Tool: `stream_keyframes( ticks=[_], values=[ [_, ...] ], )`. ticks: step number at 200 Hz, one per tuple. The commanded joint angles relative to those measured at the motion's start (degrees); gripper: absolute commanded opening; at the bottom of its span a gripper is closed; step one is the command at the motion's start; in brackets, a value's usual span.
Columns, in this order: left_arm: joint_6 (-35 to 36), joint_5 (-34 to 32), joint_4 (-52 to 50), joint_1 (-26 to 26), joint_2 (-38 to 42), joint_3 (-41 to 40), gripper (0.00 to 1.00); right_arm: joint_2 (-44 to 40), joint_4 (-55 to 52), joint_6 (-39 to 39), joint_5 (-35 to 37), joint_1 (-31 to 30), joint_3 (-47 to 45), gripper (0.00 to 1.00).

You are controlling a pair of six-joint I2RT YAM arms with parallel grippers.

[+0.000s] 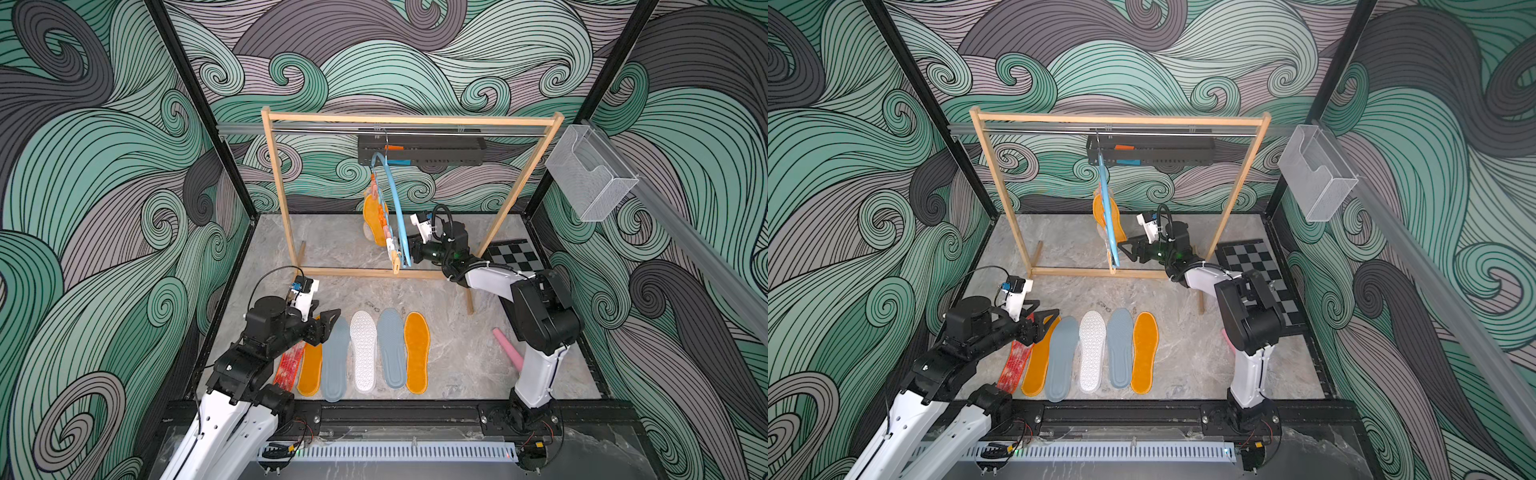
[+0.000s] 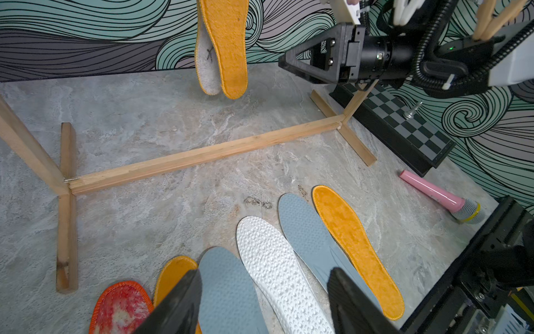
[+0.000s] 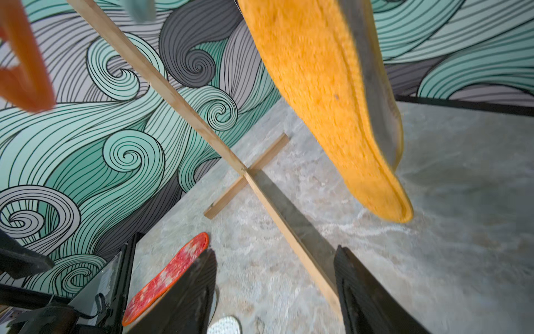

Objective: Take the shoe insoles off the hanger
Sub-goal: Remove the insole from the hanger.

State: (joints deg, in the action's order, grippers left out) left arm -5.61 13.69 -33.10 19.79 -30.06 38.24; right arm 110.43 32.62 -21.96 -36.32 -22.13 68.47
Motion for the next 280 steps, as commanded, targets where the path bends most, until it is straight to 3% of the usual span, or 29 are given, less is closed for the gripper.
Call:
stream_keyframes(
  ticks=[1,54,153,248,280],
  values=[
    [0.4,-0.5,-0.5,0.7,-0.1,1.0,0.70,2.7,3.6,1.9,-2.6,0.7,4.2,0.66],
    [0.4,-0.3,-0.5,1.1,-0.9,1.1,0.70,7.3,2.8,2.9,-1.3,2.6,12.6,0.67],
    [0.5,-0.2,-0.2,1.2,-1.0,0.9,0.70,16.6,2.3,2.4,-9.5,3.2,27.5,0.63],
    [0.6,0.1,0.1,1.2,-1.6,0.9,0.70,22.6,4.6,-1.0,-13.8,1.9,32.4,0.32],
    [0.5,0.2,0.1,1.3,-1.8,0.7,0.70,23.2,5.7,-1.9,-14.7,1.9,33.2,0.05]
  ],
)
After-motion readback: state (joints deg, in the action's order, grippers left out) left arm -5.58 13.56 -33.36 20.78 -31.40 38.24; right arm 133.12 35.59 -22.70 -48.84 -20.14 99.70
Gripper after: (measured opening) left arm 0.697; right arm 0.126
